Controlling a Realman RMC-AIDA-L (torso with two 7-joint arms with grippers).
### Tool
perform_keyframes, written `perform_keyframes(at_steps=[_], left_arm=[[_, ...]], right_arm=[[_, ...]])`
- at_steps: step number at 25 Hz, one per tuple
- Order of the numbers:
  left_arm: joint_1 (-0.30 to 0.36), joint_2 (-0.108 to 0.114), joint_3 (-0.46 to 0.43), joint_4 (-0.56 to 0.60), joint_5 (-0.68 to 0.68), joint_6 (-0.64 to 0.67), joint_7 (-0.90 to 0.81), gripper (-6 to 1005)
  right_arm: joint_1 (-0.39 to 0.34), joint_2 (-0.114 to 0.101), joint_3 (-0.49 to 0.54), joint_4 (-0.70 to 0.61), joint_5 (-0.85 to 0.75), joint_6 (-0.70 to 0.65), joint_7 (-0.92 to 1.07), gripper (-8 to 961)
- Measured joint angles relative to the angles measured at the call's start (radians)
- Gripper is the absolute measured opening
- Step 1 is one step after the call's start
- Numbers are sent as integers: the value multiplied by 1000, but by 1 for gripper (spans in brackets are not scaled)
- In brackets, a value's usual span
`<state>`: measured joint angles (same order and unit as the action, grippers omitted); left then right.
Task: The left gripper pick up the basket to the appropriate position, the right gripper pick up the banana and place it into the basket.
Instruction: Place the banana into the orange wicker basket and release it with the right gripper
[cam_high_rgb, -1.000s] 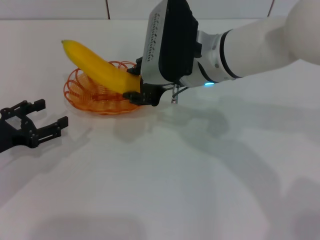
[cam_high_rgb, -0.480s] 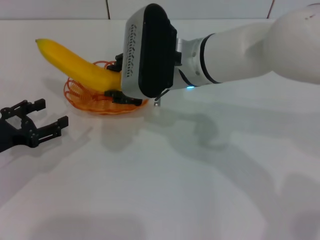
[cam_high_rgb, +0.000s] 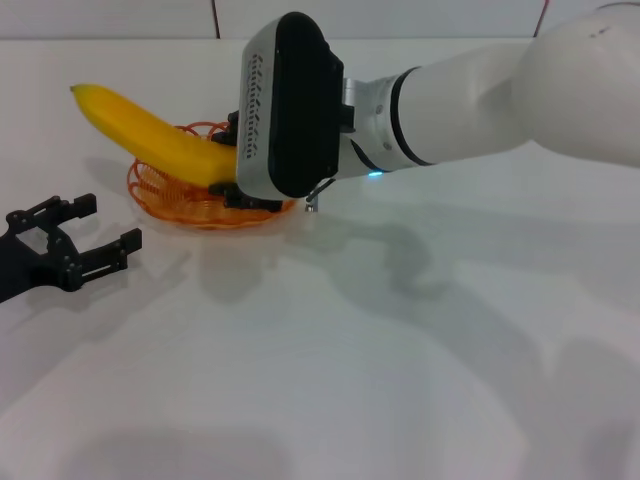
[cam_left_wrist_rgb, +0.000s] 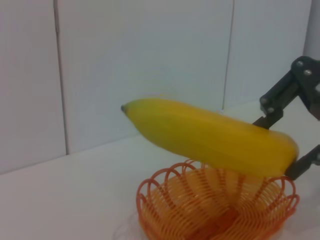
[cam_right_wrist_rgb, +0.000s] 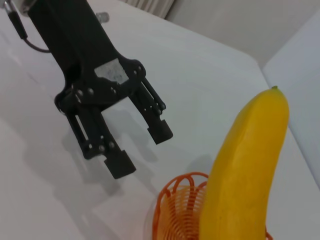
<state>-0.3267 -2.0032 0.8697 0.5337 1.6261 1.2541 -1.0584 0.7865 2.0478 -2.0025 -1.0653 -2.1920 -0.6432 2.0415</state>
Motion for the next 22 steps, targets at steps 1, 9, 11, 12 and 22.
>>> perform_keyframes(at_steps=[1,9,11,12,22], left_arm=[[0,0,0,0,0,0,0,829],[-1,0,0,0,0,2,0,829],[0,0,0,0,0,3,0,828],[0,0,0,0,0,3,0,828],[5,0,-6,-1,0,8,0,828]], right_arm=[[4,0,0,6,0,1,1,568],[11,2,-1,22,0,24,4,575],[11,2,-1,22,0,24,5,576],[11,2,-1,22,0,24,5,577],[-4,1,6,13,0,46,4,628]])
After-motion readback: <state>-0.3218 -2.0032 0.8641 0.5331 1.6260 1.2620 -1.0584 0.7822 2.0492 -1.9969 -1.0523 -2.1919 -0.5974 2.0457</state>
